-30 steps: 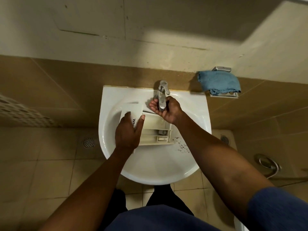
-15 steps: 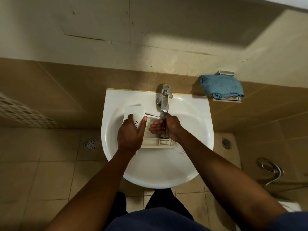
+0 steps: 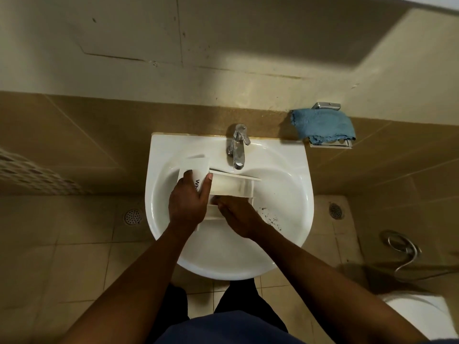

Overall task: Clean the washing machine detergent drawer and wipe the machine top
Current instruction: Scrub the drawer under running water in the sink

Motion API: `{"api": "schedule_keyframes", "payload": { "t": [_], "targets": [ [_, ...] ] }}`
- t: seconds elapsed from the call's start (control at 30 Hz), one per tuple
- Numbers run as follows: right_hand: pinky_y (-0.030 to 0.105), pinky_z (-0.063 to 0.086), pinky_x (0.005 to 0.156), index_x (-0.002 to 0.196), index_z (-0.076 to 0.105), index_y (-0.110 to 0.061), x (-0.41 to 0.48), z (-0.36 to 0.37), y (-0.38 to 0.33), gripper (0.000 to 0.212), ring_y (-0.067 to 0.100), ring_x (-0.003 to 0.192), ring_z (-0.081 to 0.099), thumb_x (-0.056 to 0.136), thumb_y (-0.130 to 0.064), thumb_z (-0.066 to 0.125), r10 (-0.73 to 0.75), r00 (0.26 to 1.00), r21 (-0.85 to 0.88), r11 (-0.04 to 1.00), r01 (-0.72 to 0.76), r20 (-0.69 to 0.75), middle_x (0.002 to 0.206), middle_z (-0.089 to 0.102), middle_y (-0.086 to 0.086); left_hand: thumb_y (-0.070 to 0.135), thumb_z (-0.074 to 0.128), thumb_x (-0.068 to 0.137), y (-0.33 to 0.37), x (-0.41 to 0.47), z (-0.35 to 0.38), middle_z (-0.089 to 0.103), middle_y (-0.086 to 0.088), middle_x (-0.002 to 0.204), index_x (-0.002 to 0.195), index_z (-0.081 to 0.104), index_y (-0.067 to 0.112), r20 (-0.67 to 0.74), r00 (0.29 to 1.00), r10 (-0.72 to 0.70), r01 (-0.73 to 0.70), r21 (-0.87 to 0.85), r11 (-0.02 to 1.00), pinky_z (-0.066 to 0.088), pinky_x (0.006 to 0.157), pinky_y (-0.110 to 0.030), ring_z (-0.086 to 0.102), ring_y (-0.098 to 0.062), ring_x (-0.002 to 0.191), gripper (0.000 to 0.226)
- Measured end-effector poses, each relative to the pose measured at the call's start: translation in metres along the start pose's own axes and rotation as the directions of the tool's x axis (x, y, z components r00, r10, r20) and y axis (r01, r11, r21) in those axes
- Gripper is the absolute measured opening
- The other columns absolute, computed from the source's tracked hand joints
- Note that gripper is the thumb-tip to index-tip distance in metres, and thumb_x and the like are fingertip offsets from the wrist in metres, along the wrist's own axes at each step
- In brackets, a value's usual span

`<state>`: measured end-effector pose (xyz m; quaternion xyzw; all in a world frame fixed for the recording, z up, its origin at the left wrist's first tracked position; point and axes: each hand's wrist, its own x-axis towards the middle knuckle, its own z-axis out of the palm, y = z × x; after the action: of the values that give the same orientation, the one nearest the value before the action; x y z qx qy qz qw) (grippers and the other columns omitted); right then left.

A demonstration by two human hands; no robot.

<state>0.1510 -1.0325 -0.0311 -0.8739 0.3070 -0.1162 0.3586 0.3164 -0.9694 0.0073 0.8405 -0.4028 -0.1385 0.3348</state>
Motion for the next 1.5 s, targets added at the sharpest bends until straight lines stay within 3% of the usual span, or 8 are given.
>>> {"api": "schedule_keyframes", "payload": {
  "t": [0.23,0.47,0.7,0.77,0.83,1.07,1.33,1.5],
  "targets": [
    [0.04,0.054,0.078,0.106,0.071,-0.01,-0.01,-0.006,0.006,0.03,0.031,0.085,0.069,0.1,-0.026,0.047,-0.001,0.99,-0.168,0.986,-0.023,-0.142,0.095,0.075,0.008,0.063,0.038,0.1,0.002,-0.005,0.001,0.071,-0.018,0.105,0.128,0.057,0.003,0.006,1.0,0.016,-0.016,-0.014,1.0,0.054,0.087,-0.04,0.069,-0.035,0.098,0.069],
    [0.058,0.017,0.124,0.145,0.05,-0.023,-0.025,0.004,0.011,0.05,0.019,0.134,0.054,0.108,-0.048,0.03,0.04,0.997,-0.406,0.914,-0.01,0.066,0.145,0.059,-0.002,0.064,0.036,0.099,0.003,-0.005,0.0,0.071,-0.019,0.104,0.127,0.057,0.003,0.017,1.0,0.013,-0.013,0.004,1.0,0.055,0.086,-0.042,0.069,-0.037,0.097,0.071],
    [0.036,0.057,0.067,0.082,0.072,-0.019,0.009,-0.029,0.006,0.031,0.025,0.073,0.072,0.095,-0.038,0.051,0.285,0.923,-0.028,0.953,-0.302,-0.259,0.076,0.075,0.0,0.054,0.045,0.103,0.006,-0.008,-0.001,0.07,-0.022,0.105,0.127,0.056,0.002,0.04,0.999,-0.015,0.014,0.026,1.0,0.054,0.084,-0.043,0.068,-0.041,0.097,0.059],
    [0.035,0.057,0.062,0.08,0.073,-0.013,0.04,-0.044,-0.012,0.028,0.029,0.065,0.069,0.096,-0.021,0.052,0.635,0.717,0.554,0.72,-0.418,-0.286,0.074,0.075,0.006,0.052,0.048,0.103,0.006,-0.008,-0.001,0.07,-0.022,0.104,0.128,0.056,0.002,0.046,0.999,-0.022,0.021,0.024,0.999,0.054,0.083,-0.043,0.068,-0.041,0.096,0.057],
    [0.039,0.061,0.068,0.096,0.071,0.001,0.066,-0.058,-0.023,0.032,0.035,0.072,0.071,0.101,-0.016,0.045,0.798,0.601,0.903,0.23,-0.364,0.039,0.087,0.075,0.022,0.052,0.048,0.102,0.006,-0.008,0.0,0.07,-0.021,0.104,0.128,0.056,0.002,0.044,0.999,-0.021,0.019,0.026,0.999,0.054,0.083,-0.042,0.068,-0.04,0.097,0.057],
    [0.046,0.064,0.081,0.118,0.056,0.015,0.082,-0.061,-0.012,0.04,0.047,0.101,0.071,0.102,-0.014,0.034,0.662,0.668,0.94,-0.265,-0.216,0.34,0.119,0.066,0.037,0.059,0.04,0.103,0.002,-0.008,0.003,0.071,-0.016,0.103,0.131,0.054,0.004,0.024,1.0,0.001,-0.002,0.044,0.999,0.056,0.082,-0.041,0.07,-0.033,0.094,0.063],
    [0.048,0.062,0.076,0.093,0.062,0.013,0.096,-0.068,-0.021,0.045,0.043,0.083,0.075,0.101,-0.015,0.028,0.53,0.739,0.893,-0.391,-0.224,0.417,0.094,0.073,0.03,0.062,0.036,0.101,0.0,-0.008,0.006,0.072,-0.018,0.107,0.134,0.055,0.003,0.009,1.0,0.005,-0.006,0.058,0.998,0.056,0.085,-0.042,0.07,-0.035,0.099,0.071],
    [0.045,0.063,0.079,0.099,0.065,0.014,0.069,-0.071,-0.016,0.042,0.042,0.088,0.075,0.097,-0.011,0.03,0.564,0.699,0.895,-0.204,-0.397,0.439,0.098,0.073,0.031,0.058,0.042,0.103,0.002,-0.007,0.004,0.071,-0.018,0.108,0.135,0.054,0.003,0.025,1.0,-0.009,0.008,0.04,0.999,0.055,0.085,-0.041,0.07,-0.035,0.1,0.065]
  ]
}}
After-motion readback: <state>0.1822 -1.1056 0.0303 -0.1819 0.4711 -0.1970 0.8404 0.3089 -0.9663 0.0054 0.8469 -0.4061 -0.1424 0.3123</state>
